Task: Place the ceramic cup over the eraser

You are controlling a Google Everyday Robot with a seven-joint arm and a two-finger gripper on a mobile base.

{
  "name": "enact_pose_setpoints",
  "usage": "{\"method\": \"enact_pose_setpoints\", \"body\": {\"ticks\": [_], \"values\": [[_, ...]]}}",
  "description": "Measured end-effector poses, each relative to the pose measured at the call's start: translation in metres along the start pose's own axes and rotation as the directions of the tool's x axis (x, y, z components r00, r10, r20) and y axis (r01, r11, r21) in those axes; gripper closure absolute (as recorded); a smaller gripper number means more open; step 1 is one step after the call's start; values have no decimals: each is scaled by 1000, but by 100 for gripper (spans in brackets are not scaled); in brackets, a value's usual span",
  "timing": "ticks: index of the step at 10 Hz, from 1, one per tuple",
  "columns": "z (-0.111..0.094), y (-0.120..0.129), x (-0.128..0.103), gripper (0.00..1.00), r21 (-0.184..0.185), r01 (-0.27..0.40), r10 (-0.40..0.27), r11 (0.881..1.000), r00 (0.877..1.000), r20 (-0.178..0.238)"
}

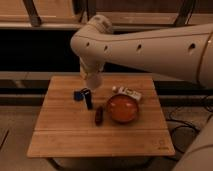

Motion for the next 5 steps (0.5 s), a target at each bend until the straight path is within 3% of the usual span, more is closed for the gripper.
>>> {"method": "enact_pose_setpoints", "body": {"ticks": [3, 5], "values": [[20, -2, 12, 100, -36, -39, 39, 999, 999, 13], [31, 5, 7, 100, -54, -9, 10, 998, 1000, 21]]}}
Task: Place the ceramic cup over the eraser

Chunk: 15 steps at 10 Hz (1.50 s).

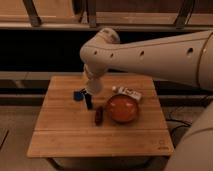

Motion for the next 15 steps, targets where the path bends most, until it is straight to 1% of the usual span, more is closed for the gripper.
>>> {"method": "enact_pose_setpoints", "body": {"ticks": [1, 4, 6, 7, 11, 13, 15], "values": [[6, 6, -3, 100, -12, 19, -19, 1000, 1000, -2], [27, 20, -6, 100, -53, 57, -58, 997, 998, -23], [34, 20, -12, 100, -65, 71, -73, 995, 997, -27], [35, 20, -17, 100, -66, 83, -85, 994, 996, -22], [35, 19, -17, 100, -65, 84, -85, 994, 996, -22], [35, 17, -15, 100, -63, 81, -83, 995, 996, -25], [39, 11, -10, 100, -61, 63, -65, 996, 998, -23]]}}
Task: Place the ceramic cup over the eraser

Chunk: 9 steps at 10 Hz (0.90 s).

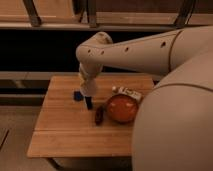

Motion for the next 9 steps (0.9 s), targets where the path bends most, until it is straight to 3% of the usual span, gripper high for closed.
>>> {"method": "enact_pose_setpoints", "body": {"ticks": [9], "values": [[25, 8, -6, 100, -48, 40, -39, 998, 999, 10]]}}
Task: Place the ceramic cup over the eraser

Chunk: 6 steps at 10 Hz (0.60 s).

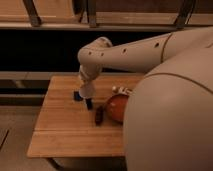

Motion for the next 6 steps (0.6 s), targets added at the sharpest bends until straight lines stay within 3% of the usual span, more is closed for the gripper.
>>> {"method": "enact_pose_setpoints", "body": {"ticks": [3, 6], "values": [[13, -2, -2, 100, -24, 24, -24, 999, 1000, -9], [50, -15, 11, 100, -79, 15, -17, 997, 999, -28]]}}
